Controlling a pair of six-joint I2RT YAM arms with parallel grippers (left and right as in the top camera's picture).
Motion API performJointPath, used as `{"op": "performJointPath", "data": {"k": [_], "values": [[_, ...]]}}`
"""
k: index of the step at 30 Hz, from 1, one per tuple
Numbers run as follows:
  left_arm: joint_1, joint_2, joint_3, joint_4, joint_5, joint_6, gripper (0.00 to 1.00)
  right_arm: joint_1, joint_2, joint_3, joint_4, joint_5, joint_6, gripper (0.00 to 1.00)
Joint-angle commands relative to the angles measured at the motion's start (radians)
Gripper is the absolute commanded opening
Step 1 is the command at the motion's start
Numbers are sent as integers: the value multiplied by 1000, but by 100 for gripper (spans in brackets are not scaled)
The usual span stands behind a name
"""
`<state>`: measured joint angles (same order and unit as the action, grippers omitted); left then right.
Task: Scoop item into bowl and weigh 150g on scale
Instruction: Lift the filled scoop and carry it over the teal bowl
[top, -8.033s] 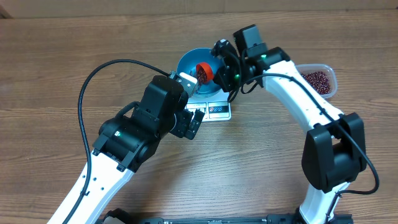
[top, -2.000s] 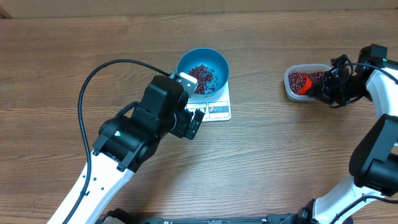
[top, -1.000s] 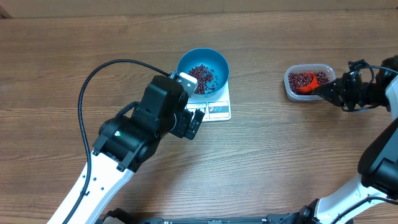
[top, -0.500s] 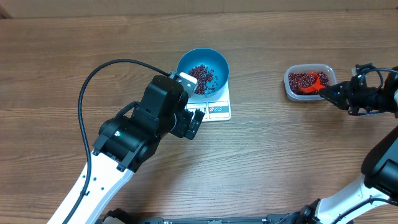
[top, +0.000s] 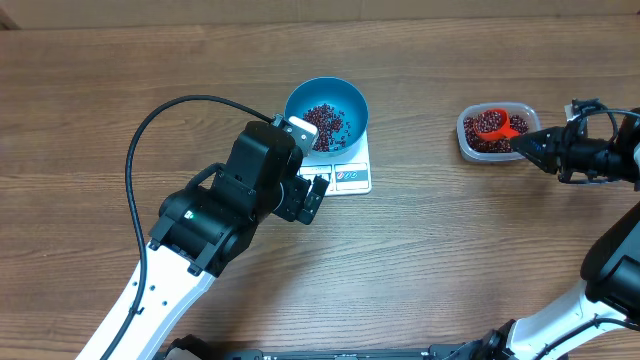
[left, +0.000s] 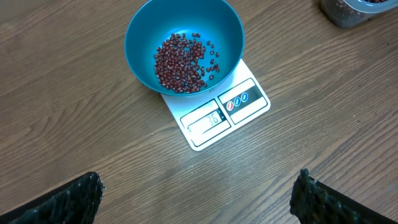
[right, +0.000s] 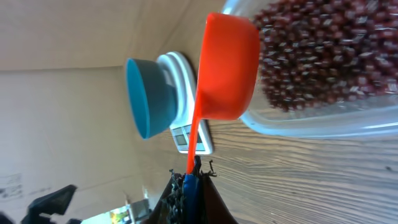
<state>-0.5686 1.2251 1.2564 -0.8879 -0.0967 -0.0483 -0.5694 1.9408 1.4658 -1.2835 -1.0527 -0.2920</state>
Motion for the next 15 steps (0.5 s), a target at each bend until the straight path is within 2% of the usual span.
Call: {"op": "performJointPath", "data": {"k": [1,15], "values": [[5,3,16,2,12,19,100,1,1,-5,-13,-109,-58,4],[6,3,16,2,12,19,100,126,-2,24,-26,-208,-57,4]]}}
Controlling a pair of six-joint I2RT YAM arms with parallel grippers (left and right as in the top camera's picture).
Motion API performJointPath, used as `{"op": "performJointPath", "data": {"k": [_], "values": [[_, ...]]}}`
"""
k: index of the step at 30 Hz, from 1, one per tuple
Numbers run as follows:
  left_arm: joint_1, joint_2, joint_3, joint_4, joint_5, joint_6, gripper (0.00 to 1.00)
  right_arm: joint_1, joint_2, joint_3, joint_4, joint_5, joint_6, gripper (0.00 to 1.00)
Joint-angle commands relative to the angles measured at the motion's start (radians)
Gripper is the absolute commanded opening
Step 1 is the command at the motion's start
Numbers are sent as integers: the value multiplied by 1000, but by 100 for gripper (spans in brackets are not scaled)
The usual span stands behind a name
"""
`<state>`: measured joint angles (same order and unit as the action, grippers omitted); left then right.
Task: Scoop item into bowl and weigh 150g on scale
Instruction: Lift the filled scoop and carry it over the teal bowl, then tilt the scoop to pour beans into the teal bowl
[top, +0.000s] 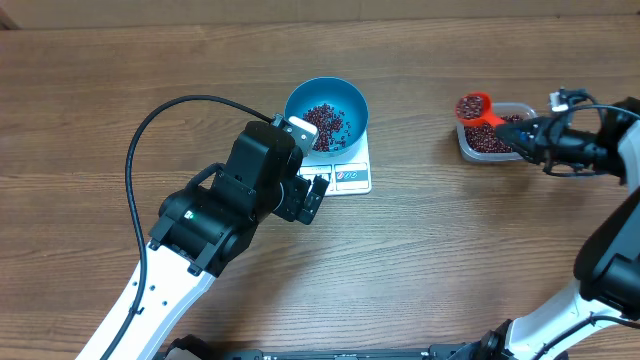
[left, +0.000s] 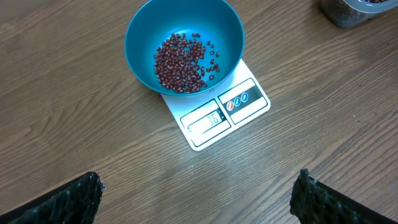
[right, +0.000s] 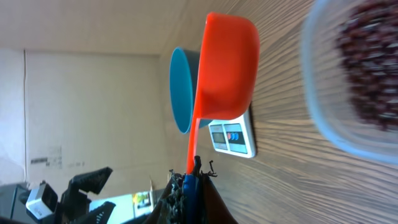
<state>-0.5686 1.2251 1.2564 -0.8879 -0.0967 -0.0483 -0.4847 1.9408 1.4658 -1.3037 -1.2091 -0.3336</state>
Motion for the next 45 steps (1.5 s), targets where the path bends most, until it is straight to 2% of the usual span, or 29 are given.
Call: {"op": "performJointPath", "data": {"k": [1,12,21,28,35,45], "values": [[5,3,16,2,12,19,100,57,-4,32,-8,-52,-16,4],[6,3,16,2,12,19,100,255,-16,140,2,-61,0,4],[5,3,16,2,12,19,100,400,-16,142,251,-36,216,4],[5,3,16,2,12,19,100,505,-16,142,417,135,335,4],[5,3,16,2,12,19,100,590,-16,142,463,321,332,4],[5,3,16,2,12,19,100,706,-26,143,461,534,169,3]]}}
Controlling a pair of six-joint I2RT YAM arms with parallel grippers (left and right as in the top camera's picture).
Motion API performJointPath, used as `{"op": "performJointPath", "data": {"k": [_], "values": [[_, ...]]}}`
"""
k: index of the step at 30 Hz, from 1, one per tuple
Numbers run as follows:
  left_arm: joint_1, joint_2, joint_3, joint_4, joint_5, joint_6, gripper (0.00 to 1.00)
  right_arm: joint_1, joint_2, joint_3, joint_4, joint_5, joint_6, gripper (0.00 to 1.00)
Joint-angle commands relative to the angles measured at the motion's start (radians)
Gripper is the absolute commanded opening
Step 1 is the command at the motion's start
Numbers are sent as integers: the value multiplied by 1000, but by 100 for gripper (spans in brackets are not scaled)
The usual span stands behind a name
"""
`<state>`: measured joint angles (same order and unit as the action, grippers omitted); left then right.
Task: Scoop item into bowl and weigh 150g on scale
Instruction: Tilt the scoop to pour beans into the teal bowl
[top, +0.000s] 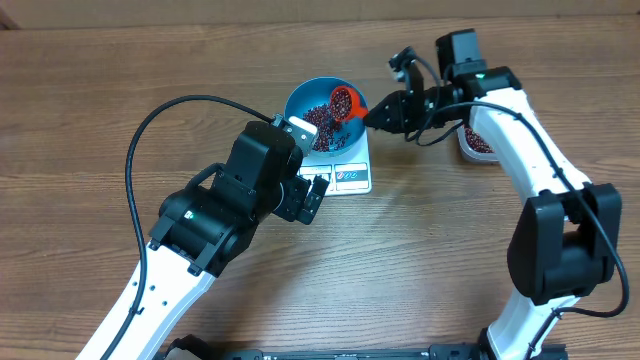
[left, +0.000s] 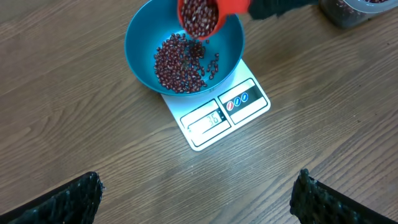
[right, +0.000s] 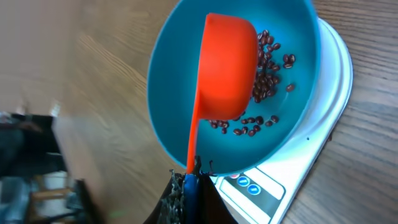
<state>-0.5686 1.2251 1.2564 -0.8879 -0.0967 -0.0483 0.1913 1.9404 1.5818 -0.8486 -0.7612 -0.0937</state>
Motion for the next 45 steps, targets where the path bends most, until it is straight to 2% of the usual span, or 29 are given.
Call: {"op": "performJointPath", "data": {"k": [1,9,23,35,42,45], "values": [[6,3,16,2,12,19,99,40,-29,28,4,109,-87,4],[6,3,16,2,12,19,100,135,-87,30,11,394,-174,4],[6,3,16,2,12,19,100,227,-160,31,43,720,-415,4],[5,3,16,2,12,19,100,231,-212,31,40,723,-503,4],[6,3,16,2,12,19,100,232,-224,31,34,704,-500,4],[5,3,16,2,12,19,100,231,-230,31,32,705,-426,4]]}}
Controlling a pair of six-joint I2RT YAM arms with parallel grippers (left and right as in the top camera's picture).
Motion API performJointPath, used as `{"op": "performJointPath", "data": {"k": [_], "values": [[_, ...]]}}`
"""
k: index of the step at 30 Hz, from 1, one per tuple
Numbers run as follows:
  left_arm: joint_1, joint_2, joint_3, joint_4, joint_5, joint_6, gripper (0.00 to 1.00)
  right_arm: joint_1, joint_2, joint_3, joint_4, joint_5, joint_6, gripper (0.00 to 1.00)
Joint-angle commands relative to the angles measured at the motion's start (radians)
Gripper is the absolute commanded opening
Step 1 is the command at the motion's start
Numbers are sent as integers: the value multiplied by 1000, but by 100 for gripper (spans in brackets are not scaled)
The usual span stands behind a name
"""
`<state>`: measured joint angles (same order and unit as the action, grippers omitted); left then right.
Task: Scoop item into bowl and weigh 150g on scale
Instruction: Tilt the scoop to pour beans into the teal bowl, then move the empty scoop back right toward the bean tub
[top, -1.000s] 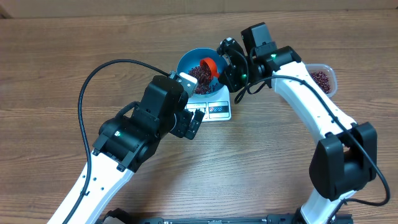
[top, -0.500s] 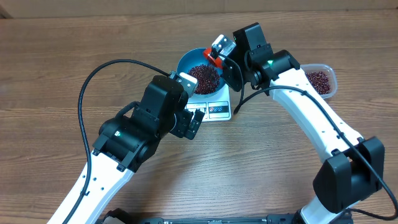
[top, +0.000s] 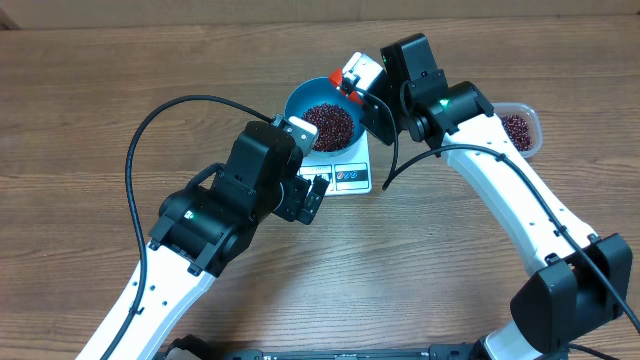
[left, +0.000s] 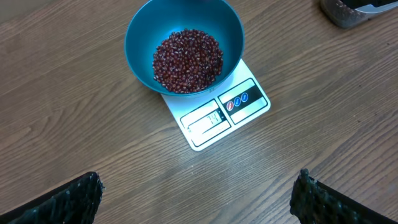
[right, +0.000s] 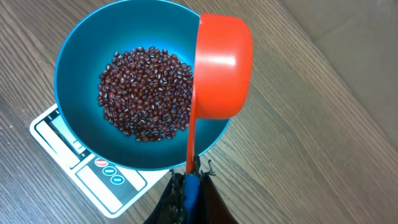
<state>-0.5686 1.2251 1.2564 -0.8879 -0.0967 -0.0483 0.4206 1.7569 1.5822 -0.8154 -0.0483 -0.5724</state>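
A blue bowl (top: 326, 115) of dark red beans (right: 146, 93) stands on a white scale (top: 348, 178); the same bowl (left: 184, 46) and scale (left: 217, 115) appear in the left wrist view. My right gripper (right: 189, 179) is shut on the thin handle of an orange scoop (right: 222, 68). The scoop hangs over the bowl's rim (right: 74, 56) with its underside toward the wrist camera, so its hollow is hidden. From overhead the scoop (top: 350, 78) sits at the bowl's far right edge. My left gripper (left: 196, 202) is open above bare table, short of the scale.
A clear plastic tub of beans (top: 520, 128) sits to the right of the bowl, and its corner (left: 345, 11) shows in the left wrist view. The left arm's black cable (top: 170, 115) loops over the wooden table (top: 450, 280).
The scoop, then tipped over the bowl with beans in it, now sits at the bowl's rim. The bean pile in the bowl is clearly bigger. The scale's display has changed. The left arm has not moved.
My right gripper first held the scoop in the bean tub, then clear of the tub with beans in it. After that the loaded scoop was tipped over the bowl. Now the bowl holds more beans. My left gripper stayed open near the scale throughout.
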Motion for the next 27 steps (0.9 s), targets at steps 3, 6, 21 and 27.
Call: {"op": "performJointPath", "data": {"k": [3,6,21,27], "values": [[5,3,16,2,12,19,100,-4,-65,30,-2,-4,187,4],[5,3,16,2,12,19,100,-18,-95,31,-15,8,292,4],[5,3,16,2,12,19,100,-246,-192,27,-400,229,536,4],[5,3,16,2,12,19,100,-392,-192,27,-455,230,581,4]]}}
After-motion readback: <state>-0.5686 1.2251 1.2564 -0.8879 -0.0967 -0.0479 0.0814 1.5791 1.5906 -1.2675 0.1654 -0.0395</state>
